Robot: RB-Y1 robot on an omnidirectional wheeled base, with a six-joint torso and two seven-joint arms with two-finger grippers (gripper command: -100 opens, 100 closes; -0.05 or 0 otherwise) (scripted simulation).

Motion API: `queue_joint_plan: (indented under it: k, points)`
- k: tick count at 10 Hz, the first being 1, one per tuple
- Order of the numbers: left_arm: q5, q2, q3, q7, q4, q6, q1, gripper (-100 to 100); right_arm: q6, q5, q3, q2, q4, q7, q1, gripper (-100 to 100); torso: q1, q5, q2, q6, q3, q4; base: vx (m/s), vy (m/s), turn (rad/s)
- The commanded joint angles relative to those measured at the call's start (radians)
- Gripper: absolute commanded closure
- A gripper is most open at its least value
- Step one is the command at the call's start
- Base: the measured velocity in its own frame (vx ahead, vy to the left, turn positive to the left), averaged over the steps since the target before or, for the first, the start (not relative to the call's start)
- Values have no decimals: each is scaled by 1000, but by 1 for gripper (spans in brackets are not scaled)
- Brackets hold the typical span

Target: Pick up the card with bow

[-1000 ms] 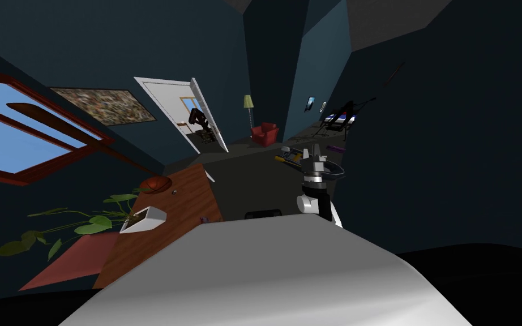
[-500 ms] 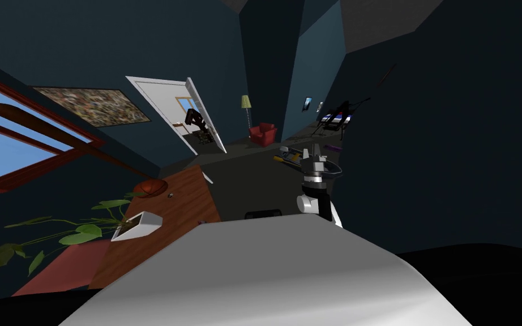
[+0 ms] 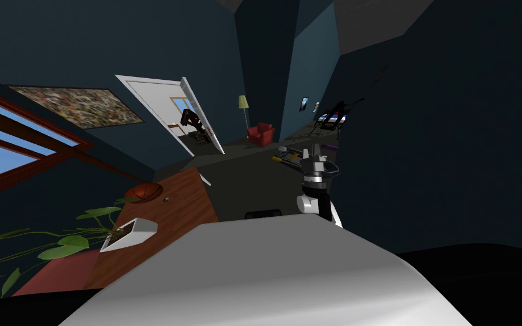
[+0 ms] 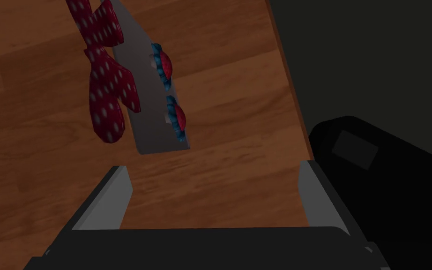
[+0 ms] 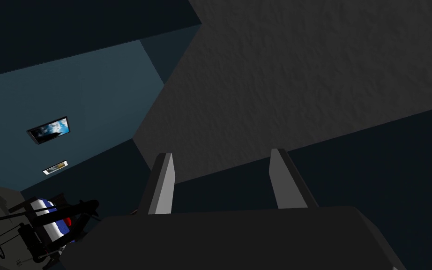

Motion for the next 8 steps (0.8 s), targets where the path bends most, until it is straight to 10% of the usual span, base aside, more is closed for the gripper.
queue_joint_plan:
  k: [1,5,6,7,8]
  points:
    - [44,23,-21,4,7,-5,5,-100,0,0,0,0,0,0,0,0,0,0,0,0,0,0,22,13,-39]
    - [51,24,-8,6,28,10,7,-100,0,0,0,0,0,0,0,0,0,0,1,0,0,0,14,11,-26]
    - [52,25,-9,7,28,11,7,0,0,0,0,0,0,0,0,0,0,0,1,0,1,0,0,0,0]
    - [18,-7,0,7,50,7,-11,-100,0,0,0,0,0,0,0,0,-1,0,1,0,1,0,11,50,49]
    - [-4,-29,5,6,65,5,-22,-100,0,0,0,0,0,0,0,0,2,0,1,0,1,0,24,96,55]
